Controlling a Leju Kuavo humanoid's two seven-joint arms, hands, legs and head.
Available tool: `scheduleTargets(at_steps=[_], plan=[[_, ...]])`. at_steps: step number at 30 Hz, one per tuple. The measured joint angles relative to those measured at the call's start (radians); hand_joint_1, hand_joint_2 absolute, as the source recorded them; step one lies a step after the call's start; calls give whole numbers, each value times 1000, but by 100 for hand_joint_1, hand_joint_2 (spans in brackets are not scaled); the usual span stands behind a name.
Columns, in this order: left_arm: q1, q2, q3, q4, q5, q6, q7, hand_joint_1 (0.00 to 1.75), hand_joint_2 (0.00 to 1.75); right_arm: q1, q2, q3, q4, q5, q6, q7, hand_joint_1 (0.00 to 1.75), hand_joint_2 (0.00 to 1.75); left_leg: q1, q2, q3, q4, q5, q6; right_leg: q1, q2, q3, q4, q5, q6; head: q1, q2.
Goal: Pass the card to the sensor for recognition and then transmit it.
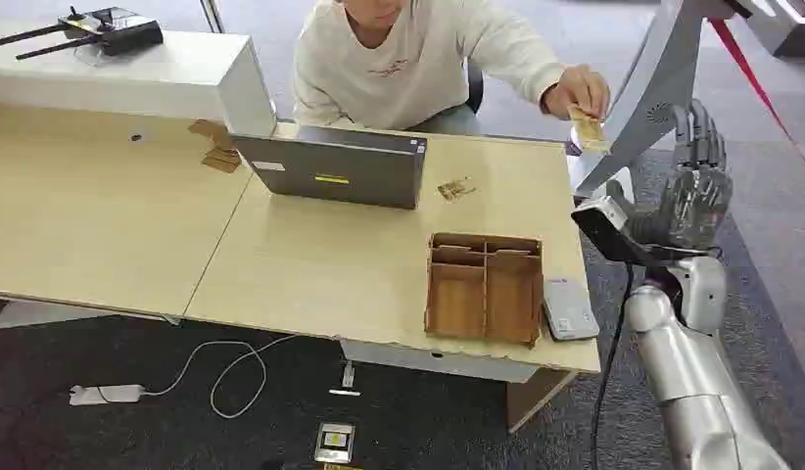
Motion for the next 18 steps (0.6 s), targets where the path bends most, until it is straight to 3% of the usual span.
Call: scheduleTargets(at_steps=[7, 18], plan=[[-3, -15, 0, 0, 6, 26, -2, 0, 0, -41, 46, 23, 52, -5, 0, -2, 0, 175, 0, -1, 0, 0, 0, 0, 0, 0, 0, 0, 0, 0, 0, 0], [-4, -21, 0, 0, 4, 43, -6, 0, 0, -60, 75, 38, 107, -15, 0, -2, 0, 175, 0, -1, 0, 0, 0, 0, 0, 0, 0, 0, 0, 0, 0, 0]])
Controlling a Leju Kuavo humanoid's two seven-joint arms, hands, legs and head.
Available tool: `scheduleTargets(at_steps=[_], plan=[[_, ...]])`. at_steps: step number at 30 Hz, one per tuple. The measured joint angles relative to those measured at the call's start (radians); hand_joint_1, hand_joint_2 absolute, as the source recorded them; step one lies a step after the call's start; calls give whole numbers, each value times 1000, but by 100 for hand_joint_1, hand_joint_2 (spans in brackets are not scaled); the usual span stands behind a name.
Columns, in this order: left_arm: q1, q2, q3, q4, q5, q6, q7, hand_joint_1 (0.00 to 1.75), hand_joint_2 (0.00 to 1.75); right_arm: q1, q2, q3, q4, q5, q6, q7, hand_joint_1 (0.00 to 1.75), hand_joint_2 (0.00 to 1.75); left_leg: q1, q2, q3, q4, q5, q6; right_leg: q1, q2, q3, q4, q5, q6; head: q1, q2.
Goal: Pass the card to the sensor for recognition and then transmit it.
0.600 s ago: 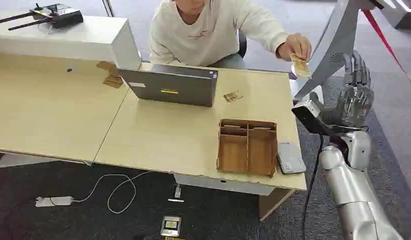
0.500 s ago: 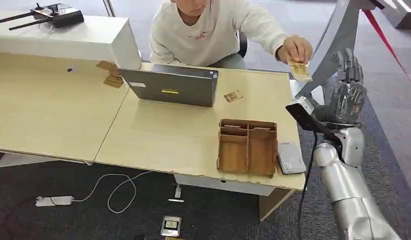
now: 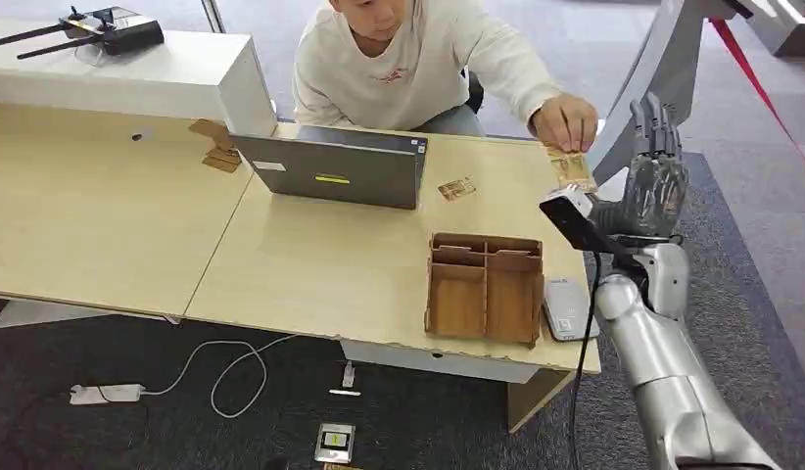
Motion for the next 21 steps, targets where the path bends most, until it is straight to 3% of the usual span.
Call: scheduleTargets(at_steps=[7, 8, 9, 21], plan=[[-1, -6, 0, 0, -16, 24, 1, 0, 0, -26, 21, 1, 45, -15, 0, -16, 0, 175, 0, 0, 0, 0, 0, 0, 0, 0, 0, 0, 0, 0, 0, 0], [-1, -7, 0, 0, -18, 27, 3, 0, 0, -27, 23, 1, 51, -19, 0, -21, 162, 175, 0, 0, 0, 0, 0, 0, 0, 0, 0, 0, 0, 0, 0, 0], [-1, -8, 0, 0, -21, 29, 4, 0, 0, -28, 24, 1, 55, -23, 0, -24, 175, 175, 0, 0, 0, 0, 0, 0, 0, 0, 0, 0, 0, 0, 0, 0], [-2, -9, 0, 0, -33, 35, 10, 0, 0, -32, 33, 1, 79, -100, -5, -68, 175, 175, 0, 0, 0, 0, 0, 0, 0, 0, 0, 0, 0, 0, 0, 0]])
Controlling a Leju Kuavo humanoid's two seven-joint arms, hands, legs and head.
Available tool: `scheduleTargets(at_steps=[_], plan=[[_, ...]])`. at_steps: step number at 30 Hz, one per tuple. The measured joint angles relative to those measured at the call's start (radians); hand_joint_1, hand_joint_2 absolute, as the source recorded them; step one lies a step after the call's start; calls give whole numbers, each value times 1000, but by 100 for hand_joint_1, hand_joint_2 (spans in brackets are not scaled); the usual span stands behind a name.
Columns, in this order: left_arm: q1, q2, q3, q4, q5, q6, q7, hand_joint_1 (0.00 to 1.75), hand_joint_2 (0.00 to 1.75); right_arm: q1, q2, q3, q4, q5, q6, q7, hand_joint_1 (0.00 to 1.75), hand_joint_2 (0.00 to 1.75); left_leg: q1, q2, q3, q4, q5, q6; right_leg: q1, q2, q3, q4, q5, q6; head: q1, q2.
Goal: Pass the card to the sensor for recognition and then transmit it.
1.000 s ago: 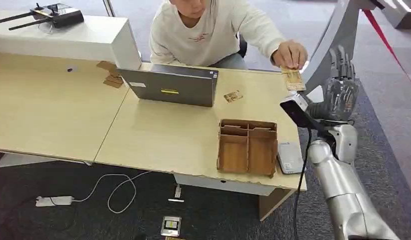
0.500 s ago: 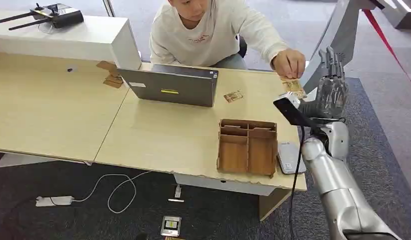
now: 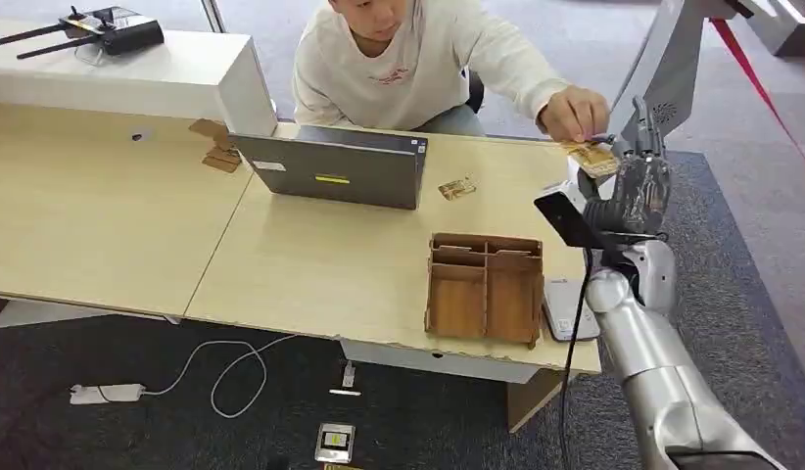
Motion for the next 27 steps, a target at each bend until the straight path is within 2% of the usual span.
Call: scheduleTargets(at_steps=[20, 27], plan=[[-7, -3, 0, 0, -4, -11, 10, 0, 0, -8, -1, -3, 8, -27, 0, 5, 175, 175, 0, 0, 0, 0, 0, 0, 0, 0, 0, 0, 0, 0, 0, 0], [-7, -3, 0, 0, 16, -10, 10, 0, 0, -11, -19, -9, 9, -73, 53, 18, 175, 175, 0, 0, 0, 0, 0, 0, 0, 0, 0, 0, 0, 0, 0, 0]])
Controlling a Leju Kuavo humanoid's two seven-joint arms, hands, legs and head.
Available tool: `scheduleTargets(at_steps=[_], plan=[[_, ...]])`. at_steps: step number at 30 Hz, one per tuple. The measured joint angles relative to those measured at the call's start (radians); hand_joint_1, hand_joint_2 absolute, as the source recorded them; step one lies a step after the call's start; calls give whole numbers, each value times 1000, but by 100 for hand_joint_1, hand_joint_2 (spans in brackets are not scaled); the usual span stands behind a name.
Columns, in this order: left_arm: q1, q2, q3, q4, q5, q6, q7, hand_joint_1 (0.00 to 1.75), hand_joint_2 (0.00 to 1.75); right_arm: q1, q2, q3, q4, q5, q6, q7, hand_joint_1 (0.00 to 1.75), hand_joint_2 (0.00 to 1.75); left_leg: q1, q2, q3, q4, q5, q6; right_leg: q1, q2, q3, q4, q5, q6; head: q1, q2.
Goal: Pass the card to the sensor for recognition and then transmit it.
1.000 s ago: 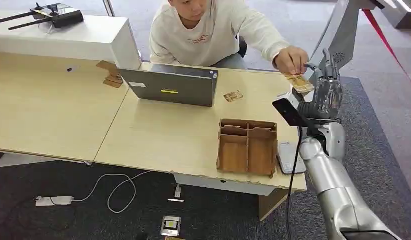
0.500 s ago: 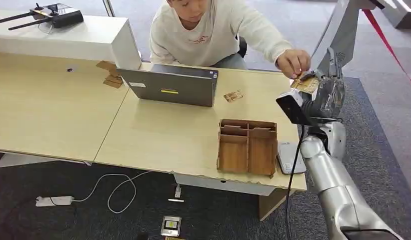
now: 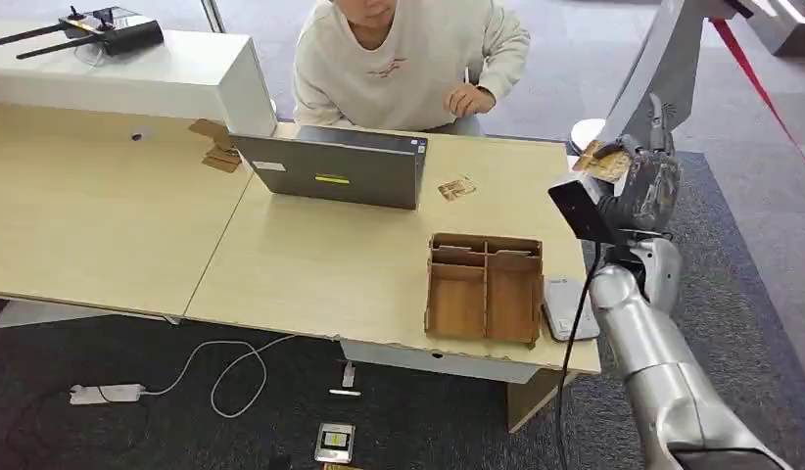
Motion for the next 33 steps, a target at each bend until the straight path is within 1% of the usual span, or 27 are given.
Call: scheduleTargets(at_steps=[3, 5, 12, 15, 18, 25, 28, 33], plan=[[0, 0, 0, 0, 19, 1, 0, 0, 0, 1, -28, -6, 0, -10, 44, 11, 175, 175, 0, 0, 0, 0, 0, 0, 0, 0, 0, 0, 0, 0, 0, 0], [0, 0, 0, 0, 31, 3, -3, 0, 0, 4, -47, -13, 1, -12, 61, 18, 175, 175, 0, 1, 0, 0, 0, 0, 0, 0, 0, 0, 0, 0, 0, 0], [1, 0, 0, 0, 72, 10, -16, 0, 0, 47, -142, -36, 5, -18, 113, 30, 175, 175, 0, 0, 0, 0, 0, 0, 0, 0, 0, -1, 0, 0, 0, 0], [1, 0, 0, 0, 76, 12, -17, 0, 0, 67, -175, -43, 4, -18, 123, 38, 175, 175, 0, 0, 0, 0, 0, 0, 0, 0, 0, -1, 0, 0, 0, 0], [1, 0, 0, 0, 77, 12, -18, 0, 0, 75, -195, -43, 4, -19, 127, 39, 175, 175, 0, 0, 0, 0, 0, 0, 0, 0, 0, -1, 0, 0, 0, 0], [1, 0, 0, 0, 83, 12, -17, 0, 0, 89, -224, -44, 2, -18, 140, 50, 175, 175, 0, 0, 0, 0, 0, 0, 0, 0, 0, 0, 0, 0, 0, 0], [1, 0, 0, 0, 95, 12, -15, 0, 0, 113, -238, -44, -12, -19, 179, 60, 175, 175, 0, 0, 0, 0, 0, 0, 0, 0, 0, 0, 0, 0, 0, 0], [2, 0, 0, 0, 109, 3, -13, 0, 0, 181, -248, -38, -72, 12, 286, 104, 175, 175, 0, 0, -1, 0, -1, 0, 0, 0, 0, -1, 0, 0, 0, 0]])
